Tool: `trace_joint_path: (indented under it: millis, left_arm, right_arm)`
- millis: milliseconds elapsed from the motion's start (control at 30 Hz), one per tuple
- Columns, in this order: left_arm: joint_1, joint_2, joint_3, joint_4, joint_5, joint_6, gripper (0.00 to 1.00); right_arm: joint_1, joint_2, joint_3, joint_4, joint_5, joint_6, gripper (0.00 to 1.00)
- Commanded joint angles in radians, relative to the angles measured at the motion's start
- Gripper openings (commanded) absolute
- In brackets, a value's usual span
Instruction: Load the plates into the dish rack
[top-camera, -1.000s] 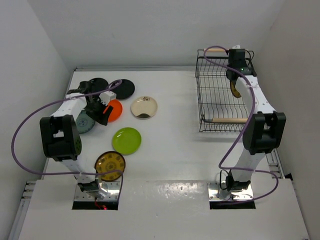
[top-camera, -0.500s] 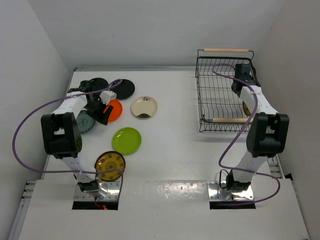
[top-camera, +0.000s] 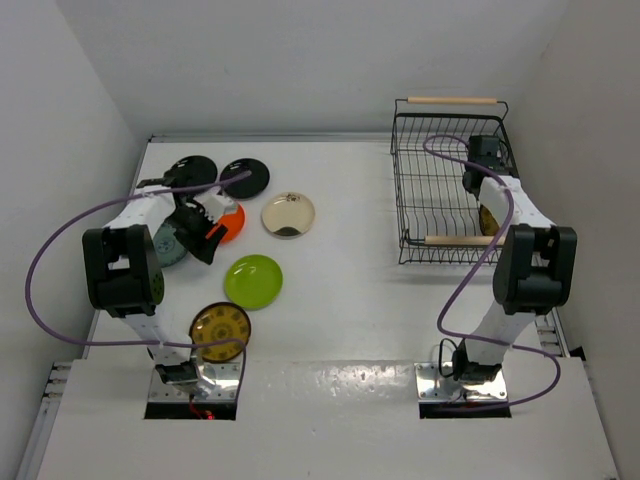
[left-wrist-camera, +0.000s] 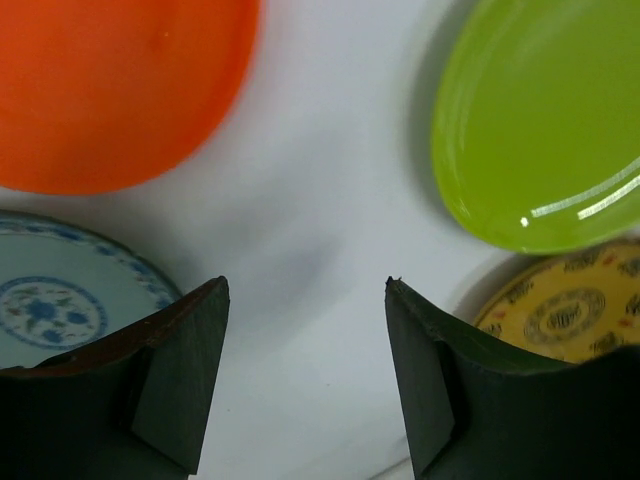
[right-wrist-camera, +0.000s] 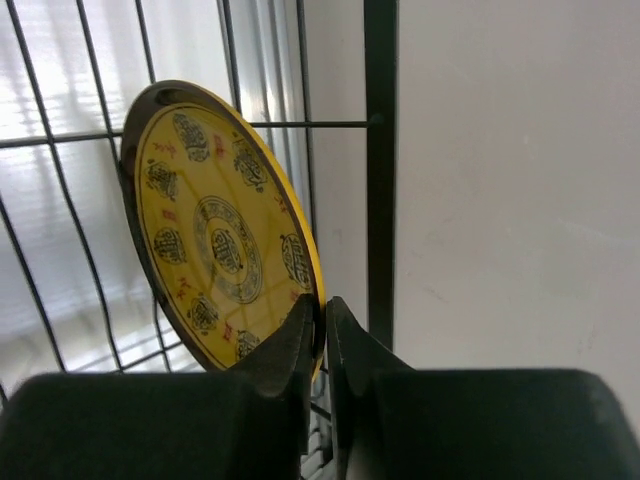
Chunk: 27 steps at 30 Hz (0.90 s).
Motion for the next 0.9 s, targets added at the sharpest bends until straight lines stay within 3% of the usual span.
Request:
trace_joint_path:
  millis: [0,33,167,200,400,567,700,800,867]
  left_arm:
    - [-0.004,-0.035,-0.041,-0.136,0.032,0.174,0.69]
    - [-0.013,-0.035,-0.061,-0.173,0.032,0.198,0.69]
    - [-0.024,-0.055,-0.109,-0.223,0.032,0.293,0.78]
    - [-0.024,-0.055,-0.135,-0.233,0.032,0.308,0.80]
    - [-0.106,-0.075,-0.244,-0.201,0.012,0.340,0.81]
    - [-0.137,-0.084,-0.339,-0.120,-0.015,0.356,0.81]
    - [-0.137,-0.084,-0.452,0.102,-0.116,0.270,0.81]
    - [-0.137,-0.061,-0.453,0.156,-0.115,0.233,0.81]
    - [-0.137,-0.061,-0.453,0.156,-0.095,0.233,0.74]
  right_arm:
    - [-0.015,0.025,0.053,-0.035,-0.012,0.050,0.14]
    - [-0.015,0.042,0.071,-0.040,-0.010,0.056,0.23]
    - [-0.013,0.033,0.111,-0.063,-0.021,0.070,0.32]
    - [-0.013,0.028,0.114,-0.063,-0.027,0.073,0.42]
    - [-0.013,-0.013,0.140,-0.086,-0.039,0.096,0.74]
    - [-0.010,-0.076,0.177,-0.118,-0.058,0.125,0.78]
    - [0.005,-0.140,0.165,-0.111,-0.064,0.125,0.80]
    - [0.028,-0.195,0.145,-0.103,-0.068,0.121,0.80]
    - [0.046,-0.225,0.134,-0.094,-0.067,0.114,0.80]
